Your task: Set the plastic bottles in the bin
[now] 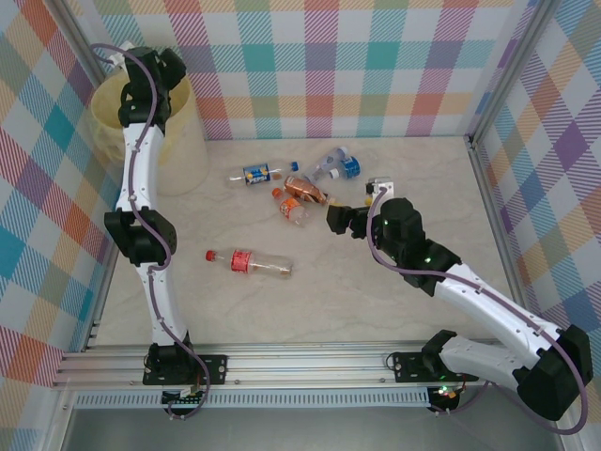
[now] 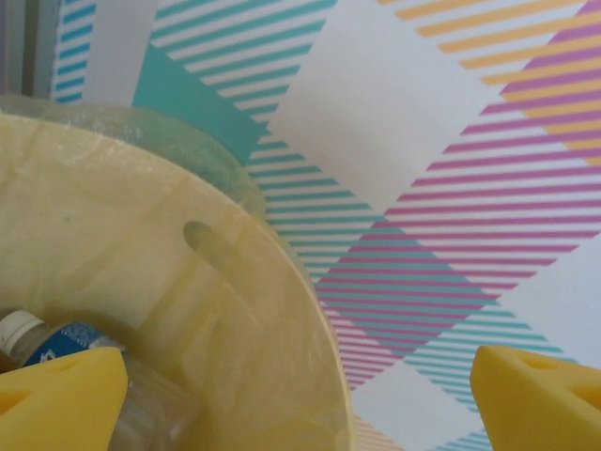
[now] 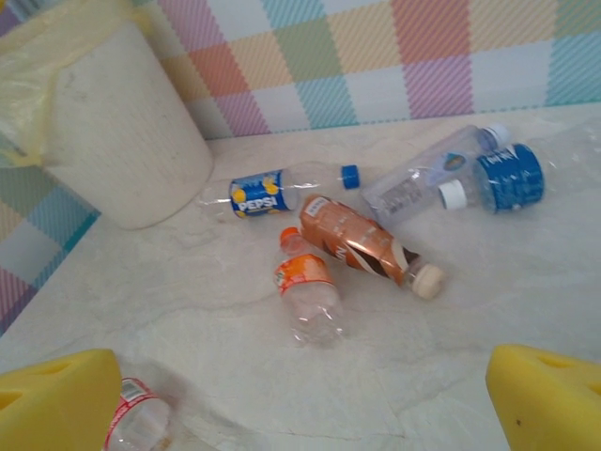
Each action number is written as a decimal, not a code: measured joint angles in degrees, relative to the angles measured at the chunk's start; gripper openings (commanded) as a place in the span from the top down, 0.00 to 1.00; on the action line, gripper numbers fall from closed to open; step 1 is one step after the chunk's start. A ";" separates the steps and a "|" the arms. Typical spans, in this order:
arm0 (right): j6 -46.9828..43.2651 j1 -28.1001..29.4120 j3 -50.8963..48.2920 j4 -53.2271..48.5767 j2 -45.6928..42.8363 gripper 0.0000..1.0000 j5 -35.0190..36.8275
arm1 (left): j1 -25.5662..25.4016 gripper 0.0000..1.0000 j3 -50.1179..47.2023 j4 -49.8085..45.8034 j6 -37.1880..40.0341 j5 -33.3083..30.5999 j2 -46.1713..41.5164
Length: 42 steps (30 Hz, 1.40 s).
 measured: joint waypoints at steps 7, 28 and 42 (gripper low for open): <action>3.08 -0.24 0.02 -2.19 1.99 0.00 2.14 | -0.70 0.00 -0.39 -6.01 -0.72 3.23 -2.12; -4.13 -0.98 8.70 -7.93 21.18 0.04 -14.08 | -12.96 0.00 -62.53 0.76 -11.50 11.56 -51.63; -8.63 -0.98 24.48 -10.62 42.34 0.06 -16.06 | -13.64 0.00 -80.30 -8.04 -14.60 10.32 -67.71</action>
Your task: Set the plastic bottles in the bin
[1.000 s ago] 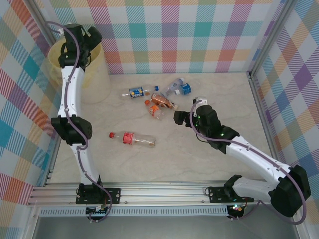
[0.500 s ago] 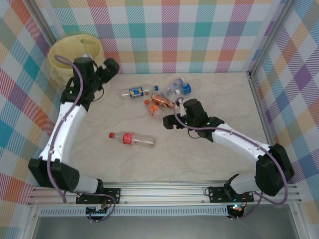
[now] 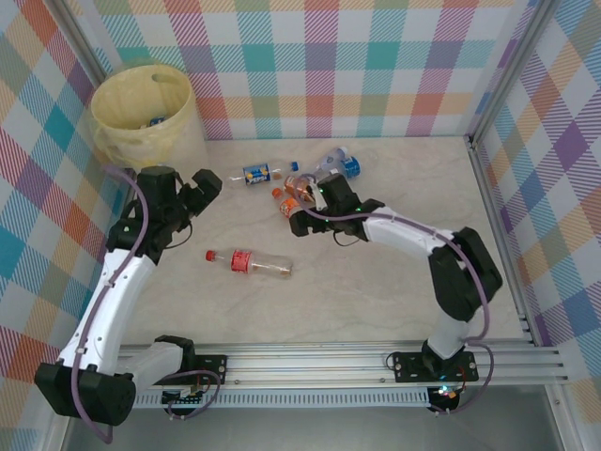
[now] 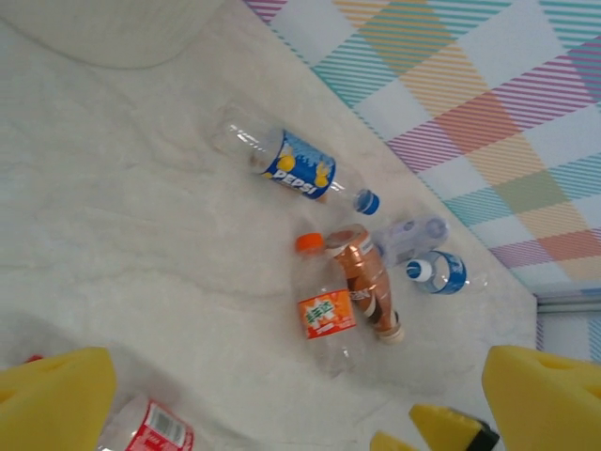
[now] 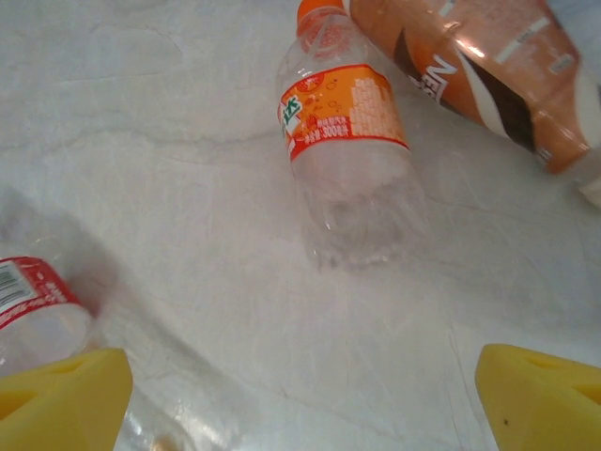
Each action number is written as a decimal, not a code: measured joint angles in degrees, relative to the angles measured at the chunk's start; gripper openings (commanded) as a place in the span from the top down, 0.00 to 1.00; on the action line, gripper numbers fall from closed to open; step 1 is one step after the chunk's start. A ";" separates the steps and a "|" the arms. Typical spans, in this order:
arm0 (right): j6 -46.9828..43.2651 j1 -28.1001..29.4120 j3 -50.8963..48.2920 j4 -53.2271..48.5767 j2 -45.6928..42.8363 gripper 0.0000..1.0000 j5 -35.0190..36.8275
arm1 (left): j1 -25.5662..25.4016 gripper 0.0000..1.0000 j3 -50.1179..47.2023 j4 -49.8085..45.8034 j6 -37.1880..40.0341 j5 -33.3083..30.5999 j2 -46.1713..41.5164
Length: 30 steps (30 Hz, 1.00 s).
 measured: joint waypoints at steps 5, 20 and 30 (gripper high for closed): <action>-2.10 0.00 9.94 -3.78 9.62 0.05 -1.84 | -0.02 0.00 -2.05 -0.63 0.24 -1.99 -2.19; -1.66 -0.02 27.43 -12.02 26.69 0.09 6.14 | -0.02 0.00 -2.08 -0.85 1.07 -4.02 -2.12; -0.07 -0.04 30.36 -12.79 29.77 0.23 6.27 | -0.02 0.00 -2.25 -1.16 0.79 -3.34 -1.01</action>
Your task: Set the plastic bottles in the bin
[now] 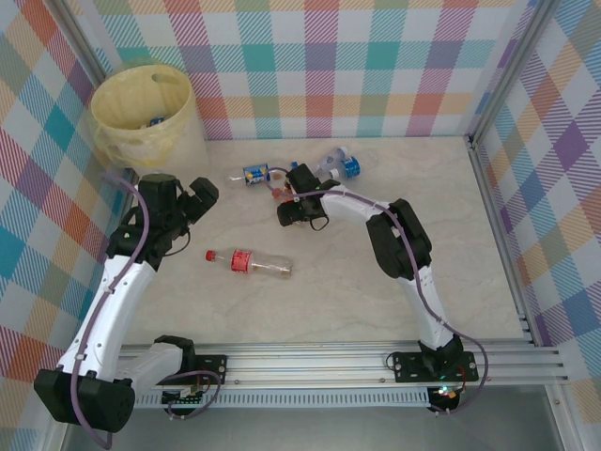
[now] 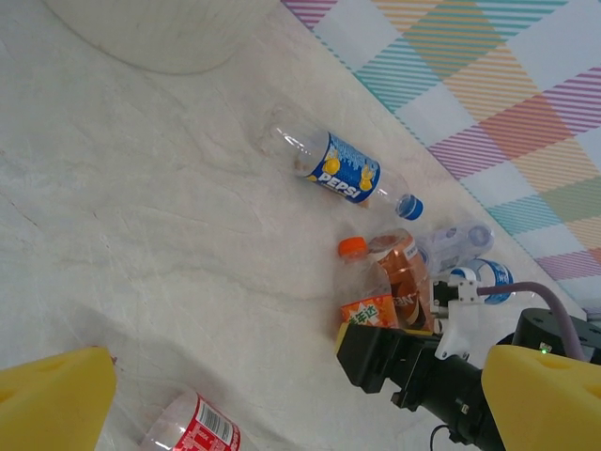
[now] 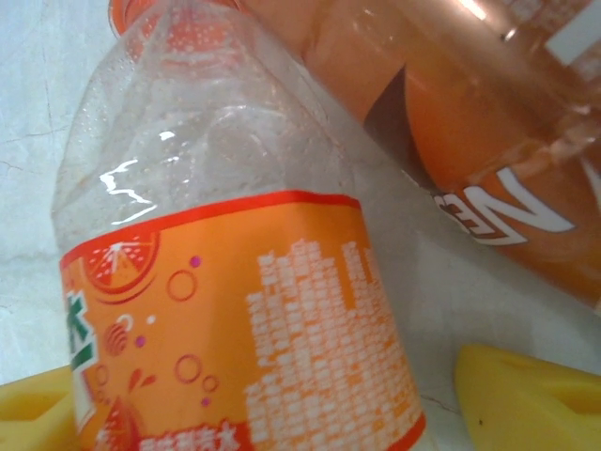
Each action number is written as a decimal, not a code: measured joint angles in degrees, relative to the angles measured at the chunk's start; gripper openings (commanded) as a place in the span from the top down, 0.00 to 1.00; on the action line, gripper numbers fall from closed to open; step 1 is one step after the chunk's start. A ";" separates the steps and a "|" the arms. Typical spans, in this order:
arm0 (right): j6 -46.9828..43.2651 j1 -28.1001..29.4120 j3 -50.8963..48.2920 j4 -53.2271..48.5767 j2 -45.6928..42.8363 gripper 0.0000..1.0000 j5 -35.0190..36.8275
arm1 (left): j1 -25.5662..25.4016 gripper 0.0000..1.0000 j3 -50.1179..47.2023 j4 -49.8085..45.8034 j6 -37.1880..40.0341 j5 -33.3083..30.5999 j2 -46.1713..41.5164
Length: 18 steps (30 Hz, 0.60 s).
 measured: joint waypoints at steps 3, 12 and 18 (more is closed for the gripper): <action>0.28 -0.31 -0.02 0.11 0.00 0.31 -0.17 | 0.00 0.00 -0.02 -0.04 -0.15 0.22 0.44; -0.04 -0.20 -3.23 4.66 -1.20 0.59 -3.30 | 0.04 0.00 -0.81 -0.76 -0.17 0.81 0.83; -0.33 0.15 -10.23 7.76 -6.38 0.72 -4.83 | 0.04 0.00 -1.27 -0.28 -0.17 2.67 2.08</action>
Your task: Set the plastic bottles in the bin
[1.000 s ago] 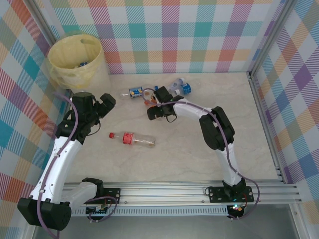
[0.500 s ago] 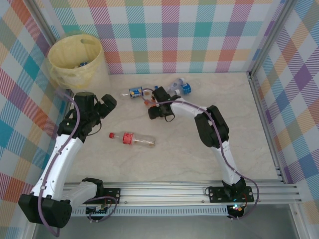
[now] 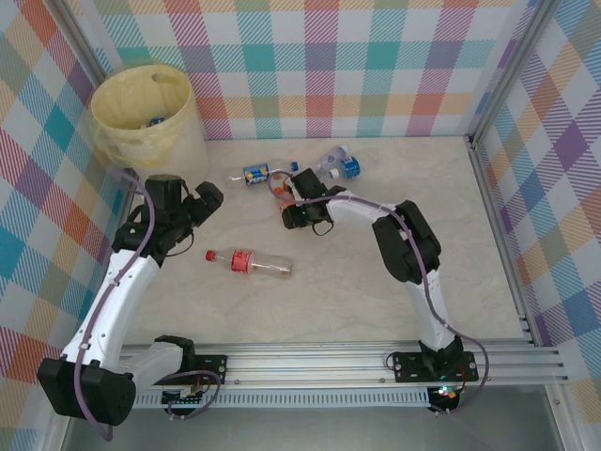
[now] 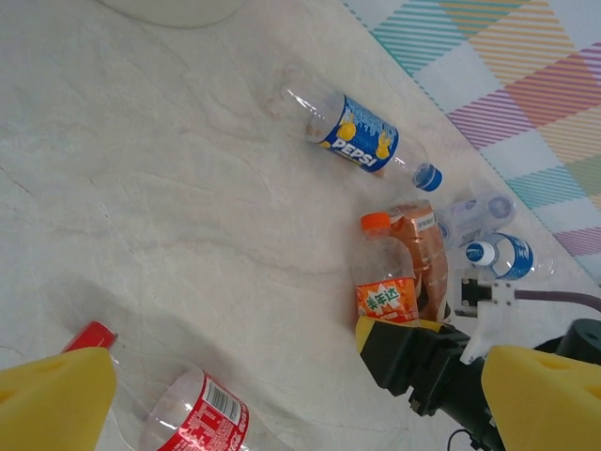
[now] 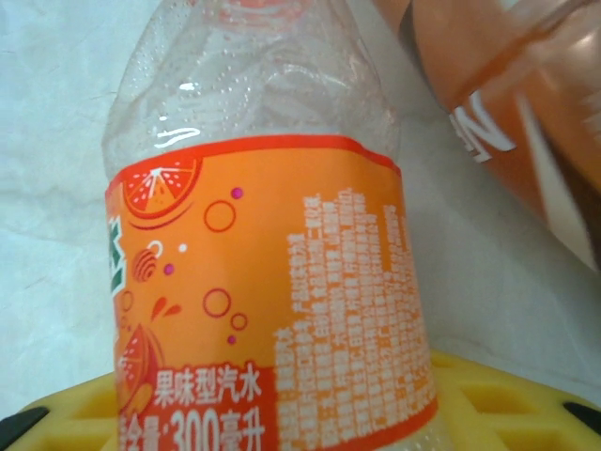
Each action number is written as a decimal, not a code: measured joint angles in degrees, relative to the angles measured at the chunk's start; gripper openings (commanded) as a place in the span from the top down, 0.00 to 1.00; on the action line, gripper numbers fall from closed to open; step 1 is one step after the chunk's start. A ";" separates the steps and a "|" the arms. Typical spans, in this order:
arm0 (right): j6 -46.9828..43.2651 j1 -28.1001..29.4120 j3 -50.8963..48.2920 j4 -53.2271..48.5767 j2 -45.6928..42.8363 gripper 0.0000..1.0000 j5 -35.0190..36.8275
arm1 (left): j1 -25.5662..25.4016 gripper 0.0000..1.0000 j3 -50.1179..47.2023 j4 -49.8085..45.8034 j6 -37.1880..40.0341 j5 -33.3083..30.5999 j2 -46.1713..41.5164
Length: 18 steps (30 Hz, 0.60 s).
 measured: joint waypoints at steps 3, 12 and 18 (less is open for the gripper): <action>0.00 0.17 -4.02 2.62 -4.13 0.83 -0.76 | 0.00 0.00 -0.72 1.46 0.00 2.43 0.59; 0.90 1.03 -16.55 11.45 -20.06 1.00 -2.73 | 0.00 0.00 -2.82 10.10 -0.46 14.45 3.67; 3.43 1.44 -23.41 15.45 -28.02 1.00 -6.34 | -0.92 0.00 -3.91 18.10 -1.29 22.75 5.25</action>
